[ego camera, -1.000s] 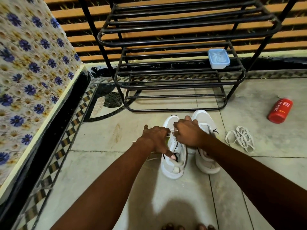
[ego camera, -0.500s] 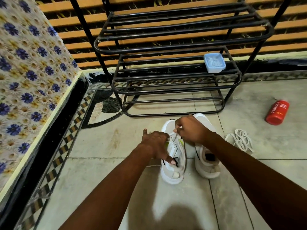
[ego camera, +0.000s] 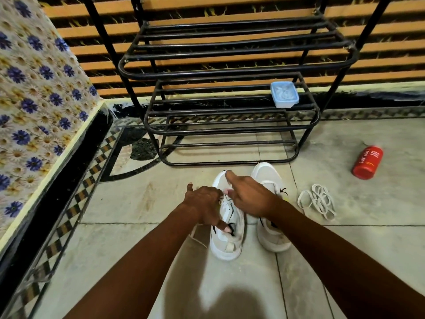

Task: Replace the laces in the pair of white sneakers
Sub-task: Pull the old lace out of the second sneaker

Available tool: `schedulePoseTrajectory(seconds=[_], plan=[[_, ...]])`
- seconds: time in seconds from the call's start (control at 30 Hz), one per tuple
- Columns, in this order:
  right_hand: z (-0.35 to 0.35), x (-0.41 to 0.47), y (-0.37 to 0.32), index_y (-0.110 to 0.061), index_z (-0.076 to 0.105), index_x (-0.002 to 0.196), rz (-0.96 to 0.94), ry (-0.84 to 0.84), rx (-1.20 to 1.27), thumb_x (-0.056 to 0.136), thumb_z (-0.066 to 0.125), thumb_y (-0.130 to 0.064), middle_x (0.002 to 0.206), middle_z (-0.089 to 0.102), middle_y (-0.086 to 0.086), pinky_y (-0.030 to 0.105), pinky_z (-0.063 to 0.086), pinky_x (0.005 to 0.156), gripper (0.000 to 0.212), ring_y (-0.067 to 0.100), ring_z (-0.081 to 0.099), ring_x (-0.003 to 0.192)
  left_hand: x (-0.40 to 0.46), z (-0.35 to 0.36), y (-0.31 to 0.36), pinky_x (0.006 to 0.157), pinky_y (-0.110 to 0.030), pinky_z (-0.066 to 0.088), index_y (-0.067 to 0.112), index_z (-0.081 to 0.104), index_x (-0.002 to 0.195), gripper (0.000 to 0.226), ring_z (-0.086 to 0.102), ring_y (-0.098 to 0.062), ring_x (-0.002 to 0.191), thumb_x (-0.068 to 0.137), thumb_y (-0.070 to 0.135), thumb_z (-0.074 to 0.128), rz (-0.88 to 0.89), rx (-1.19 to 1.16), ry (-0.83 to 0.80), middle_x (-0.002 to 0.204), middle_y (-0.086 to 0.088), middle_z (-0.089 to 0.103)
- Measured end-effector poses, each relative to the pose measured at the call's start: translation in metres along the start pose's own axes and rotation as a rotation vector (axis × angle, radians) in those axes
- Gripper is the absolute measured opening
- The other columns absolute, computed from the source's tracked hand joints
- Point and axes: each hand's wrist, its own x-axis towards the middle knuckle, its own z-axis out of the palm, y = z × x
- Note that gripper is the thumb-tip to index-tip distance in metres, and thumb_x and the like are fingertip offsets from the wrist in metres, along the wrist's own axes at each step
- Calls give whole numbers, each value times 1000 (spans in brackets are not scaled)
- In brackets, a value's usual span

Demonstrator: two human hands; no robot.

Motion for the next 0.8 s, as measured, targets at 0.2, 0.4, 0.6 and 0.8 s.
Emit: schedulePoseTrajectory(seconds=[0.2,0.4,0.6,0.8], plan=[[-7,-2,-8,-14,54,117,32,-112,-221,81,50,-21,100,60,14,36,45,67,37,35,60,97,1,1,-1,125,-62,9,29,36,155,117,34,-19,148,60,84,76,-2,-7,4,157,6,44],[-7,2,-8,-8,57,119,9,-91,-491,91,48,-1,121,51,12,40,48,83,30,31,53,115,4,5,-5,124,-62,9,30,38,153,116,35,-19,147,58,85,76,15,-11,17,155,8,45],[9,2,-17,-19,58,91,168,382,-196,77,58,-1,116,44,-1,39,32,84,22,21,39,111,7,6,-9,122,-63,14,31,40,151,119,39,-19,144,53,90,73,18,-22,31,151,10,48],[-10,4,-21,5,50,89,284,551,910,98,43,6,91,72,13,29,49,71,12,18,69,82,7,5,-8,122,-63,15,30,41,150,120,40,-18,143,51,90,74,16,-27,24,149,11,49]])
